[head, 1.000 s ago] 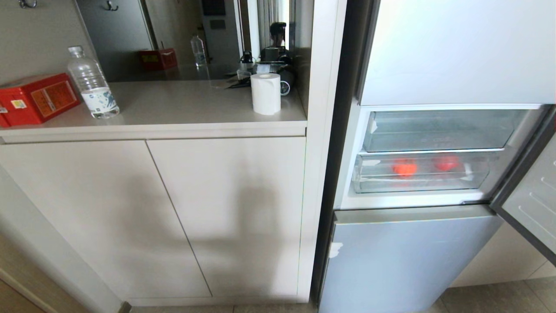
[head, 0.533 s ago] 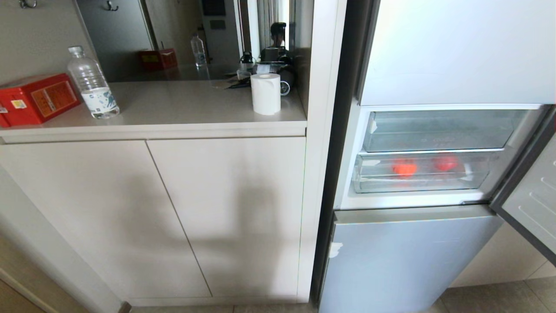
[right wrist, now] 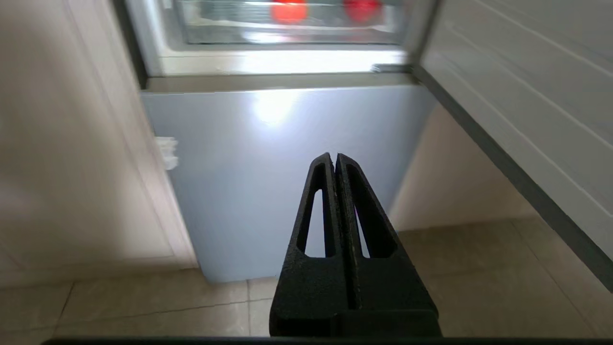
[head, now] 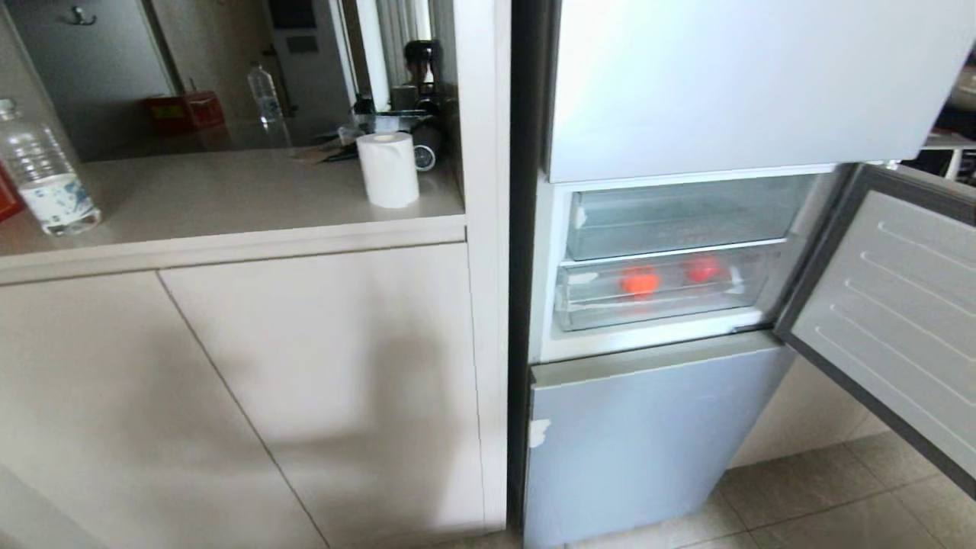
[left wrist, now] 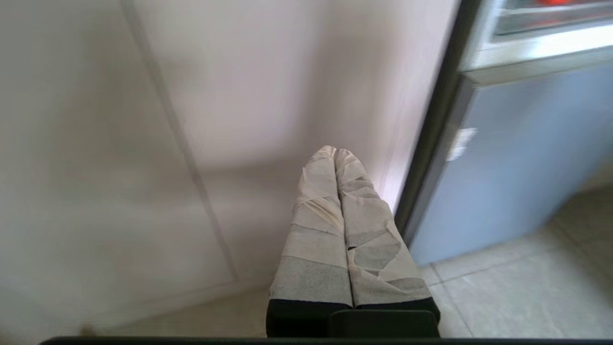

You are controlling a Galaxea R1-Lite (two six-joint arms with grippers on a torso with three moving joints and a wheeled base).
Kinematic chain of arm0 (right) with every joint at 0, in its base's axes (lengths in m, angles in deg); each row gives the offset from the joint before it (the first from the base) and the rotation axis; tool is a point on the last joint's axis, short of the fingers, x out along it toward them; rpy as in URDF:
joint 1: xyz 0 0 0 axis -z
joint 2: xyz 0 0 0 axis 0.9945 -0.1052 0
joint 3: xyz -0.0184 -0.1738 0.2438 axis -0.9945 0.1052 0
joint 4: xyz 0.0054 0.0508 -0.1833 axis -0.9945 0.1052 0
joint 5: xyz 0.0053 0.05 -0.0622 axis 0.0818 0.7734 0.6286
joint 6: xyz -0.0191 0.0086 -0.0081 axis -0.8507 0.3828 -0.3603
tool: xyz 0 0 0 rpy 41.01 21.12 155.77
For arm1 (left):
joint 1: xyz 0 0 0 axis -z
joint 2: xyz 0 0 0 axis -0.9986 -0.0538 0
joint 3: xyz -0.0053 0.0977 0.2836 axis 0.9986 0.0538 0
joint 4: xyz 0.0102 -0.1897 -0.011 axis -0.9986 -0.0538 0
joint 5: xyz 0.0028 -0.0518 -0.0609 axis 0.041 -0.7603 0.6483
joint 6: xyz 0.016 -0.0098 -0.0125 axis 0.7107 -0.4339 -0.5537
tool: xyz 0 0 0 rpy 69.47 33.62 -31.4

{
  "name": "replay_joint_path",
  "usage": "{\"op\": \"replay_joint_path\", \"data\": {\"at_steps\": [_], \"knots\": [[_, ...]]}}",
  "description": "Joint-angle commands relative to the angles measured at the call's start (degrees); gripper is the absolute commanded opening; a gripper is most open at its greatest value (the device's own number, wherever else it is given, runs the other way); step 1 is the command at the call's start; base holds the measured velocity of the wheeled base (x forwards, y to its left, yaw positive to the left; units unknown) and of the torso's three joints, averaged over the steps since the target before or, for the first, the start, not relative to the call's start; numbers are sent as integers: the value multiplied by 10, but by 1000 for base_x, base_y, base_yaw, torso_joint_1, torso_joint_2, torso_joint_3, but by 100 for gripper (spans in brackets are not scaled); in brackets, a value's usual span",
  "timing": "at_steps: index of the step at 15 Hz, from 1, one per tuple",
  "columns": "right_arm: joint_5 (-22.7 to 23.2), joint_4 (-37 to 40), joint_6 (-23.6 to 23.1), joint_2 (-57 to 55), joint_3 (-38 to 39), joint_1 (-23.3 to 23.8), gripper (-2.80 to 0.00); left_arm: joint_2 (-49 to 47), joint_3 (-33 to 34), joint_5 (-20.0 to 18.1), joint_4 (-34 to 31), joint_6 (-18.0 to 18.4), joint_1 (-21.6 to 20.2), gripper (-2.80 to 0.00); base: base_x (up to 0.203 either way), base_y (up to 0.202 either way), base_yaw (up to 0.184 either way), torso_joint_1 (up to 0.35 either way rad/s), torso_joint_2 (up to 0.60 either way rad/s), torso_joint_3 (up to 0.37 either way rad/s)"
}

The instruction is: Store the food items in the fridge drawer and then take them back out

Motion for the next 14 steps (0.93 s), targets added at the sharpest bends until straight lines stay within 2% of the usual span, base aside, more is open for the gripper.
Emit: {"op": "replay_joint_path", "data": {"at_steps": [1, 14], "knots": [[0, 0, 3, -1, 0, 0, -280, 0, 0, 0, 0, 0, 0, -280, -1, 9, -176, -3, 0, -6], [0, 1, 3, -1, 0, 0, -280, 0, 0, 0, 0, 0, 0, -280, -1, 7, -172, 4, 2, 2]]}}
